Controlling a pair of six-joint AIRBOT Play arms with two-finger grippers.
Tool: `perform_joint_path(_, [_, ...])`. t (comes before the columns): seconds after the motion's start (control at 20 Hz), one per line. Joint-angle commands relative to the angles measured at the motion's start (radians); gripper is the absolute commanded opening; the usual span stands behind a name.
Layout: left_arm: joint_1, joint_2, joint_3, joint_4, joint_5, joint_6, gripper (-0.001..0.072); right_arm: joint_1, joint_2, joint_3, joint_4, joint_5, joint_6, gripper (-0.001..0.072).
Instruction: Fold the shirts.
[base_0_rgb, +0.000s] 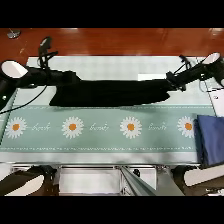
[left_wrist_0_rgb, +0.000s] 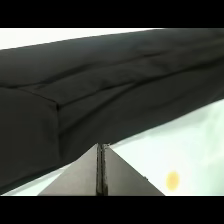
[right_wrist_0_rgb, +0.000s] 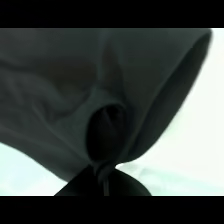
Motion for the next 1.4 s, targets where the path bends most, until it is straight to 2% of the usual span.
perform_joint_path(0.0, [-0.113,-0.002,-0.001,-0.003,0.029,0.005,0.0044,0.0,0.233,-0.105,-0.085,0.01,-0.016,0.0024])
perform_joint_path(0.25, [-0.357,-0.077,0.005,-0.003,0.18,0.003,0.0043,0.0,0.671,-0.375,-0.133,0.017,0.029,0.0024])
perform_joint_path(0.35, [-0.435,-0.171,0.047,-0.003,0.219,-0.008,0.0043,0.0,0.824,-0.439,-0.132,0.038,0.074,0.0024])
perform_joint_path(0.5, [-0.515,-0.355,0.186,-0.003,0.214,-0.081,0.0043,0.0,0.973,-0.455,-0.129,0.102,0.127,0.0024])
perform_joint_path(0.7, [-0.616,-0.549,0.381,-0.014,0.187,-0.164,0.0043,0.0,1.049,-0.455,-0.129,0.147,0.151,0.0024])
perform_joint_path(0.9, [-0.741,-0.651,0.476,-0.115,0.145,-0.166,0.0043,0.0,1.051,-0.455,-0.117,0.124,0.15,0.0024])
perform_joint_path(1.1, [-0.834,-0.666,0.484,-0.127,0.125,-0.165,0.0043,0.0,1.05,-0.455,-0.111,0.089,0.151,0.0025])
perform_joint_path(1.2, [-0.817,-0.664,0.497,-0.126,0.102,-0.154,0.0043,0.0,1.05,-0.455,-0.103,0.089,0.15,0.0024])
perform_joint_path(1.35, [-0.682,-0.642,0.52,-0.125,0.013,-0.154,0.0043,0.037,1.043,-0.455,-0.095,0.073,0.154,0.0024])
